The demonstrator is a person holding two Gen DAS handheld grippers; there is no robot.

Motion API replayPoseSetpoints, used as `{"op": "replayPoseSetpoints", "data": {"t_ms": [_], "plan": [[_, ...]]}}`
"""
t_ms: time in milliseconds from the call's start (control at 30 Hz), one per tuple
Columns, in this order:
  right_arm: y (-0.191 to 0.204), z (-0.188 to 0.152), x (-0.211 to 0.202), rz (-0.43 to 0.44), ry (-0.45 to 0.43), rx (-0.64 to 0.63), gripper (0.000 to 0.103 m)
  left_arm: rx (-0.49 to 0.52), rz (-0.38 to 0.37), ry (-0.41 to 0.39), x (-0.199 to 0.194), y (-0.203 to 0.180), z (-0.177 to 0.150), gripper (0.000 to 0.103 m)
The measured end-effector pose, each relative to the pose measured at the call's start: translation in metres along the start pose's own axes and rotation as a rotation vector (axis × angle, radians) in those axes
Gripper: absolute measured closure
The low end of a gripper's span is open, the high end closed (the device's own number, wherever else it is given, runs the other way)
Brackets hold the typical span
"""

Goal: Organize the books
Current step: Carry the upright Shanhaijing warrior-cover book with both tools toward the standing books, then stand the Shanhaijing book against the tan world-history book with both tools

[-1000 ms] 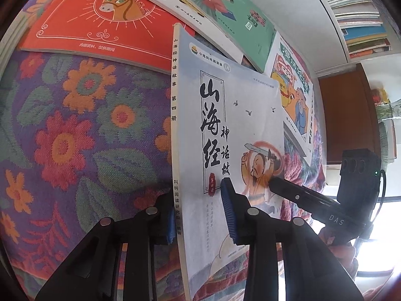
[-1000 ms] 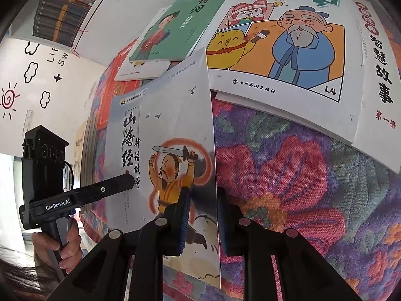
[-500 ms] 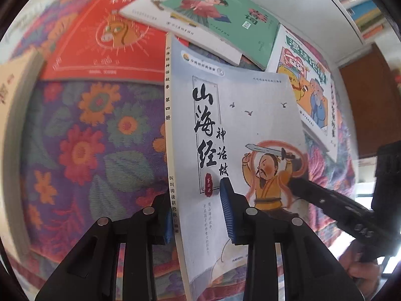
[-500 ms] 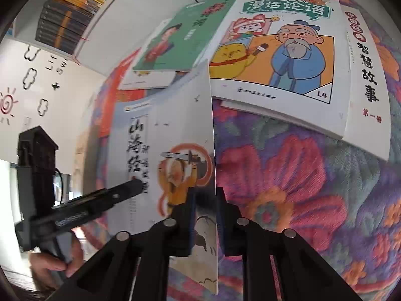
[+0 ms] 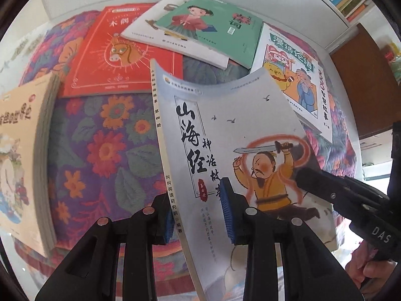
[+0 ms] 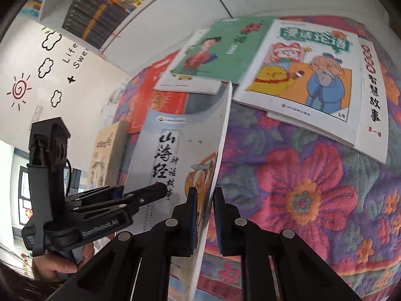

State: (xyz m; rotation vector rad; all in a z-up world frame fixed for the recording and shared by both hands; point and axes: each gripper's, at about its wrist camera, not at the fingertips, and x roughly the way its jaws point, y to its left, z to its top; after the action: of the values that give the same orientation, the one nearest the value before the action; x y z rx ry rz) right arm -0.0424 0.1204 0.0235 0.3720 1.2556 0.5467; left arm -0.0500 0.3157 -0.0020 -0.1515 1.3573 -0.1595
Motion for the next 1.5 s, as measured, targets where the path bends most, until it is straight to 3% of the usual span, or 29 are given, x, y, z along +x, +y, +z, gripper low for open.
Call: {"op": "replayPoseSetpoints", "data": {"t_ms": [300,1500], "plan": [[0.034,-0.004,-0.004,-0.01,-0.017,-0.047,0.09,-0.029,-0.039,-0.027,-0.024,0.03,-0.011,0.074],[0.182,0.017,0.042,0.079,-0.03,-0.235,0.09,-0.179,-0.005,-0.185,-0.101,0.161,-0.013,0.074]]}}
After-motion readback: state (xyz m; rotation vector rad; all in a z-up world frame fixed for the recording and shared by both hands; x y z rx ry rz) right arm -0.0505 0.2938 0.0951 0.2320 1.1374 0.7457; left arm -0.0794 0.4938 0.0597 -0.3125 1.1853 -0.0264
